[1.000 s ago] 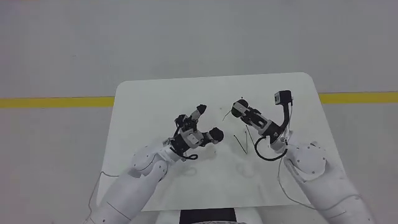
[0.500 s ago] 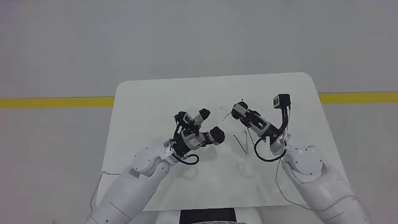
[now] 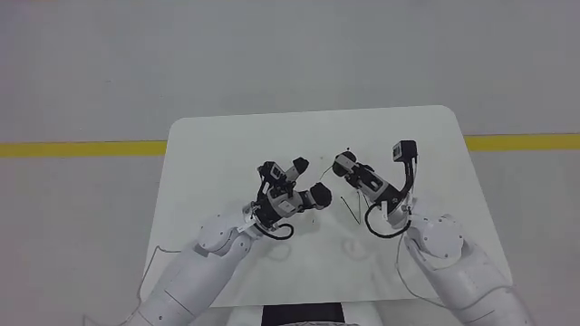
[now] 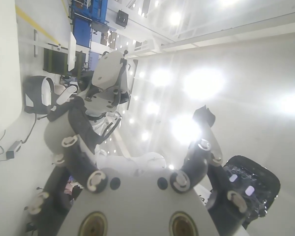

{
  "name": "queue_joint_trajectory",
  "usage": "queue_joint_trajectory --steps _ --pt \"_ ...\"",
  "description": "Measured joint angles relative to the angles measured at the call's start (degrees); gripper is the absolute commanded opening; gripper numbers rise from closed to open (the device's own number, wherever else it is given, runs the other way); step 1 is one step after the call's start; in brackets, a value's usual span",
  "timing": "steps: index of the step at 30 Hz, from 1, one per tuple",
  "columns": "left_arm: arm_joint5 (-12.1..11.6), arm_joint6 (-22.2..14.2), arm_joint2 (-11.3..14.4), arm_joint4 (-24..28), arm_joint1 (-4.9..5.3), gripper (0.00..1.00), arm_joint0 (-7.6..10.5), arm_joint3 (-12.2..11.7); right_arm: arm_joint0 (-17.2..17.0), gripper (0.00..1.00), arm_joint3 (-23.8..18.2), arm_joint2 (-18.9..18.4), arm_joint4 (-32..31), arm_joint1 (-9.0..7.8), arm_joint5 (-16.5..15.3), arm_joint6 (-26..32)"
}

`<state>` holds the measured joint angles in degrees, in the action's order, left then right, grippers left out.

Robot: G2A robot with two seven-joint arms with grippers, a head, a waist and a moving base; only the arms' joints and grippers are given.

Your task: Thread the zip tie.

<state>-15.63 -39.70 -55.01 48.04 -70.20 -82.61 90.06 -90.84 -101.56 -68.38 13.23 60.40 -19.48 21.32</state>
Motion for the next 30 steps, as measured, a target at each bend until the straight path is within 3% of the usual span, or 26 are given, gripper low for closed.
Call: queue_joint_trajectory --steps 2,9,12,21,30 --pt "-0.4 -0.2 0.2 0.2 -0.07 0.46 0.13 -0.3 -0.2 0.00 -0.2 0.1 -0.9 0.23 0.0 -0.1" --pt "-0.8 0.2 0.0 -0.5 -0.01 0.31 0.15 -0.5 -0.8 0.00 -0.6 -0.1 -2.4 0.98 0.0 0.4" --pt "-0.6 0.3 -0.1 -0.5 0.04 0.26 0.07 -0.5 -0.9 0.00 -0.7 -0.3 -2.9 1.27 0.0 0.7" --pt "-0.1 0.7 -0.3 -0.9 0.15 0.23 0.00 -0.6 -1.1 0.00 -1.9 -1.2 -3.7 2.11 0.0 2.6" --pt "0.0 0.8 -0.5 -0.7 0.20 0.11 0.06 -0.8 -1.5 0.00 -2.1 -1.8 -5.0 2.94 0.0 4.0"
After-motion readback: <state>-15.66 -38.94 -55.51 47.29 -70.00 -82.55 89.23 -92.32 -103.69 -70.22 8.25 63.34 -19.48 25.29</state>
